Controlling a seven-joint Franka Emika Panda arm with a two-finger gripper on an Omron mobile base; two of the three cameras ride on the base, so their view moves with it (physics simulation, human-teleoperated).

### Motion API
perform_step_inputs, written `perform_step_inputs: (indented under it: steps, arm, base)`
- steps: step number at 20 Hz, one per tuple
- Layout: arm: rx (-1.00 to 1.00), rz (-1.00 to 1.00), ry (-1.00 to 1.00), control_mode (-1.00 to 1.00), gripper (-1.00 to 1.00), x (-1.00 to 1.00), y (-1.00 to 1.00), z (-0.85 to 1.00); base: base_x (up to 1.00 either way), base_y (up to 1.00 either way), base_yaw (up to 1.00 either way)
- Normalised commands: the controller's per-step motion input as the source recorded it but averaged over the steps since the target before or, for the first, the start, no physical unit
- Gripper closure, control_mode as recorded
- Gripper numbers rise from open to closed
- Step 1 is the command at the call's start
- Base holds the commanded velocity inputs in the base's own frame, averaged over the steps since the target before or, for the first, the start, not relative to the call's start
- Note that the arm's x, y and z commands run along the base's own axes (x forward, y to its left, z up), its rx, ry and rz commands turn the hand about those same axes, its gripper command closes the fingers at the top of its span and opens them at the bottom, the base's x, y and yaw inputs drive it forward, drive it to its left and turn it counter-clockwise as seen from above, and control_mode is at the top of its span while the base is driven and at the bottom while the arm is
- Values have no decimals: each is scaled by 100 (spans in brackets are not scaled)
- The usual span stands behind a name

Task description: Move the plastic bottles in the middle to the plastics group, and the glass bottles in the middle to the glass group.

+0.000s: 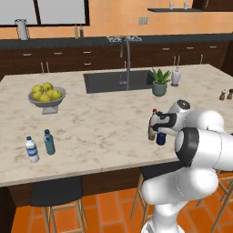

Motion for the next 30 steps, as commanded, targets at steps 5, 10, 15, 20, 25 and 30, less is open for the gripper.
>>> perform_step_inputs:
  steps: [5, 10, 15, 20, 25, 30]
  arm:
    - [0, 0, 0, -100, 100, -6, 0, 0]
    - [0, 0, -12, -100, 100, -74, 2, 9]
    - [0, 5, -14, -100, 100, -70, 35, 35]
    - [0, 5, -1, -100, 100, -42, 73, 67]
    - [-1, 16, 3, -100, 100, -47, 100, 46]
    - [-1, 25, 3, -100, 100, 0, 100, 47]
  base:
    - [0, 0, 0]
    - [0, 0, 0]
    - [0, 0, 0]
    - [0, 0, 0]
    - [0, 0, 0]
    - [0, 0, 0]
